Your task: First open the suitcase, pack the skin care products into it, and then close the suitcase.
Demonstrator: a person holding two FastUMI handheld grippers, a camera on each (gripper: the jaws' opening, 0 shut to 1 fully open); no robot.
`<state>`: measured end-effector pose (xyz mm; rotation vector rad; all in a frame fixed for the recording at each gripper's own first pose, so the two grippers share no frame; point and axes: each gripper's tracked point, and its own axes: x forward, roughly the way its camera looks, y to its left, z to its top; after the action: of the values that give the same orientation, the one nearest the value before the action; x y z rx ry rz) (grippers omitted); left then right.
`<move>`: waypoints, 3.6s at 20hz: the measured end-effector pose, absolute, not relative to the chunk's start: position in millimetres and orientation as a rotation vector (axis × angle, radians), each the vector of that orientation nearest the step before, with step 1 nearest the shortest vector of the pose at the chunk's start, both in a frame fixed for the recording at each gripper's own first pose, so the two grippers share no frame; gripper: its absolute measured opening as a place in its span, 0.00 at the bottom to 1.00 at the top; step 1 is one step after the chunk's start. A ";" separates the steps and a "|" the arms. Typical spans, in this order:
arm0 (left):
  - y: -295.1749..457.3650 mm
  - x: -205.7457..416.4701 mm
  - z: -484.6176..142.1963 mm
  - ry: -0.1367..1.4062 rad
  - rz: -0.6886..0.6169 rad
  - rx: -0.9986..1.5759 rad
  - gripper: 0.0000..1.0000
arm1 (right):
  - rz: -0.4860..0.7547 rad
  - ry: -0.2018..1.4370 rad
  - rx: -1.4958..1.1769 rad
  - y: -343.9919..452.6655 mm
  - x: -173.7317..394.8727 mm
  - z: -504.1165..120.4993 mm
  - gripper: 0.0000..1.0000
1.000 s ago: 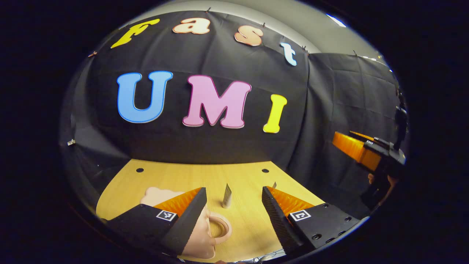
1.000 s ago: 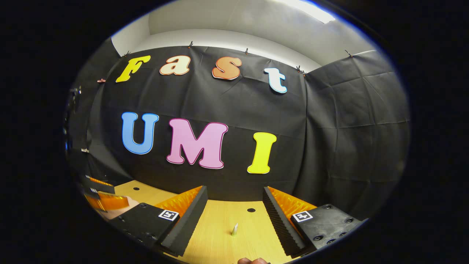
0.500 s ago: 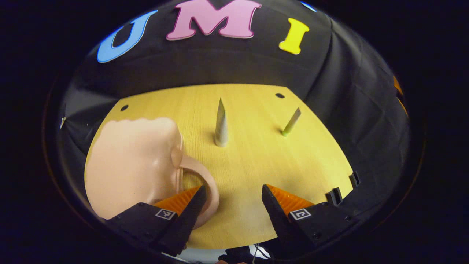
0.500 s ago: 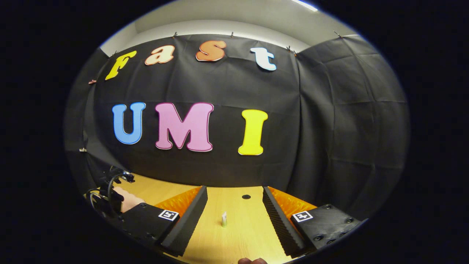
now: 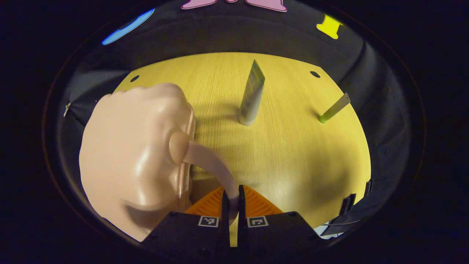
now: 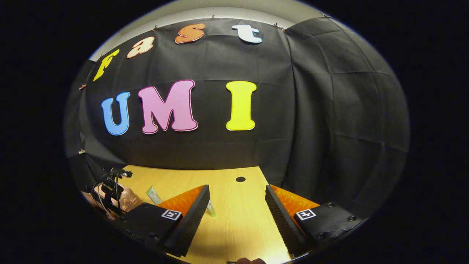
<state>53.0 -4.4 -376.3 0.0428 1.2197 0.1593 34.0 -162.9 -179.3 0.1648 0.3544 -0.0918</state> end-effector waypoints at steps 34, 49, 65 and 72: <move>602.1 -0.6 -312.4 1.085 0.516 0.226 0.26 | -0.202 0.403 0.063 45.0 30.5 -123.2 0.97; 232.8 102.2 -12.6 0.220 -0.028 0.229 0.98 | -0.084 0.267 -0.077 35.4 80.1 -109.2 0.96; -39.4 188.0 -346.4 0.767 -0.179 0.189 0.99 | 0.130 0.438 -0.032 -40.6 86.1 -214.7 0.96; -39.6 217.4 -400.1 0.883 -0.063 0.139 0.47 | 0.163 0.642 0.070 -60.6 103.4 -332.5 0.96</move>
<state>217.4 -39.6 -400.1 0.1391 0.8825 -0.0628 103.4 -60.6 -332.5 0.0699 0.6422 0.1631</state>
